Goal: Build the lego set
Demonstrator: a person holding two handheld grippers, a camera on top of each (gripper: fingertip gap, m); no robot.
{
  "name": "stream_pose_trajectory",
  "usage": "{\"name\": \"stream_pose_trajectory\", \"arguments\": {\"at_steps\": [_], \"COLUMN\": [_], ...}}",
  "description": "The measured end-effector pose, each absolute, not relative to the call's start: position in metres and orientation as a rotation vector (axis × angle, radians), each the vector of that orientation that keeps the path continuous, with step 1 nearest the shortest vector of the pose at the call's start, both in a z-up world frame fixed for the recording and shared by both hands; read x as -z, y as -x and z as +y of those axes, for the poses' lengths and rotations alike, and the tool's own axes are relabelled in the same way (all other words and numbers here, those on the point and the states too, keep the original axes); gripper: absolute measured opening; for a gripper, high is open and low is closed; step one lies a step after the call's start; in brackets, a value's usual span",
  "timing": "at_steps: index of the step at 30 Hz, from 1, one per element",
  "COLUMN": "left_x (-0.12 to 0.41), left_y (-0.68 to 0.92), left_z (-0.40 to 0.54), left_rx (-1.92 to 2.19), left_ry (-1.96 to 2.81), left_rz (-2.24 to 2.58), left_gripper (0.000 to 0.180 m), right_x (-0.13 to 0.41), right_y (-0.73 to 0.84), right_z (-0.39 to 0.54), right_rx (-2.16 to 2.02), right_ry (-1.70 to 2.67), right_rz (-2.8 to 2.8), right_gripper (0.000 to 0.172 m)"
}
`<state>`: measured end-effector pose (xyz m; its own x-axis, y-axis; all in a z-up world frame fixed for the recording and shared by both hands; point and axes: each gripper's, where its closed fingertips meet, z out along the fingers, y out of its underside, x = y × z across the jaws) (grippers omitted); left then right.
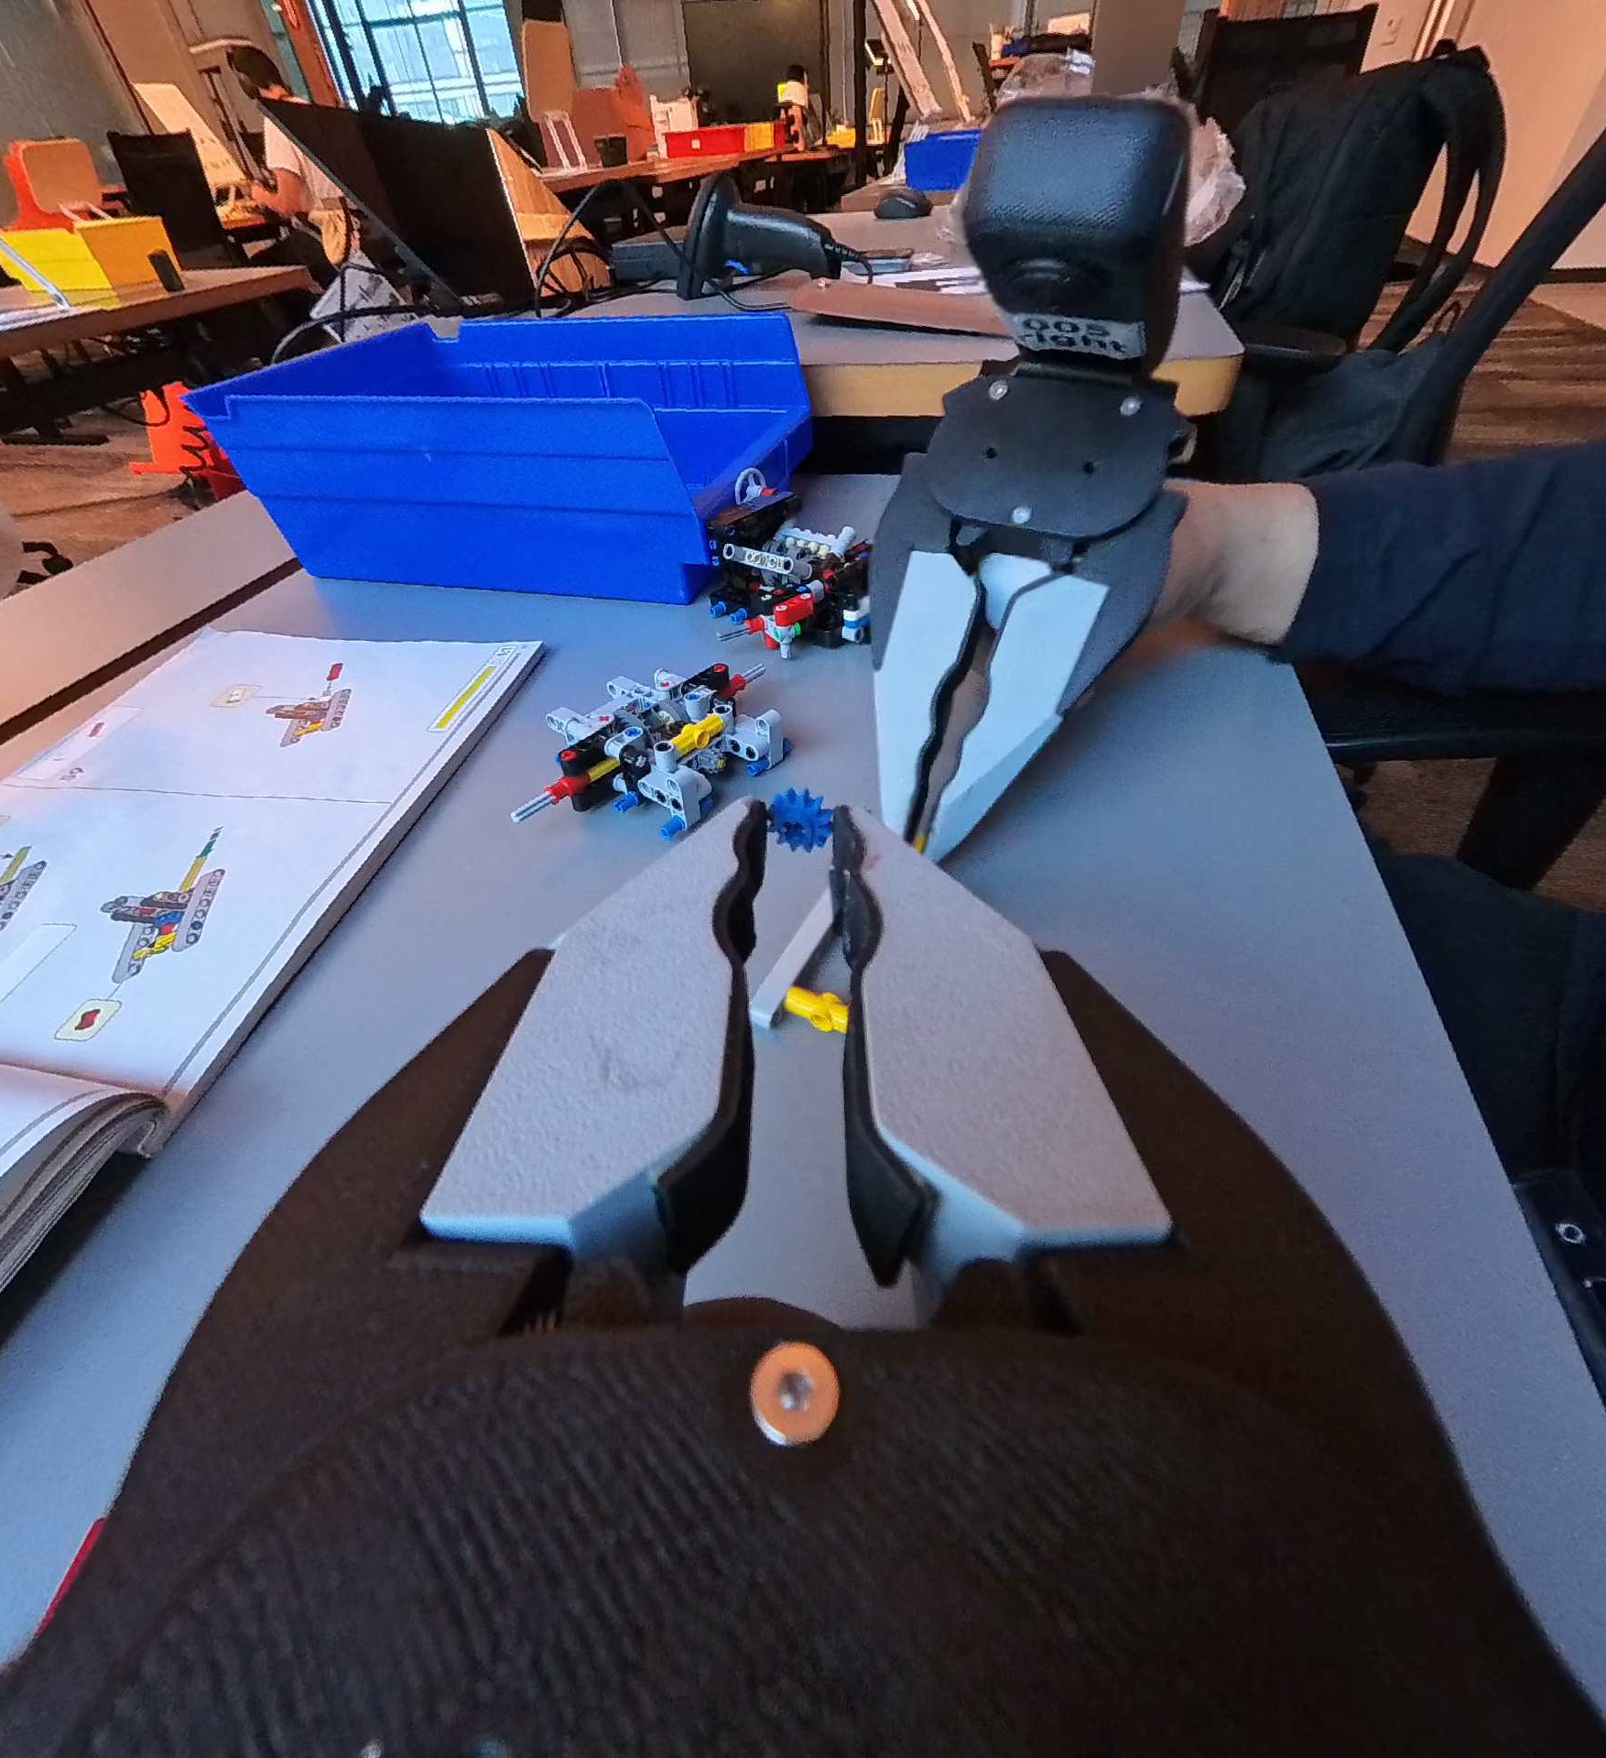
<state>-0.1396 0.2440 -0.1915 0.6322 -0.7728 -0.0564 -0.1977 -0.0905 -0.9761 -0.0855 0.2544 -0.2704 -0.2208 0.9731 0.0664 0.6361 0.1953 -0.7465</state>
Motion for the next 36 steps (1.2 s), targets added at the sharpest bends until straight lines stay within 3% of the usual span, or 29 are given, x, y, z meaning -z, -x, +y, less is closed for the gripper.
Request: {"name": "stream_pose_trajectory", "arguments": {"at_steps": [13, 20, 36], "left_x": [0.192, 0.192, 0.194], "left_y": [0.140, 0.139, 0.137], "left_z": [0.244, 0.244, 0.242], "left_rx": [0.585, 0.584, 0.604], "left_ry": [1.629, 1.631, 1.638], "left_rz": [0.818, 0.820, 0.841], "left_gripper": [0.011, 0.011, 0.011], "right_x": [0.247, 0.238, 0.248], "right_y": [0.085, 0.084, 0.084], "right_z": [0.271, 0.279, 0.268], "right_rx": [-0.904, -0.991, -0.955], "right_ry": [1.484, 1.523, 1.489], "right_rz": [-1.732, -1.649, -1.757], "right_gripper": [0.006, 0.018, 0.027]}}
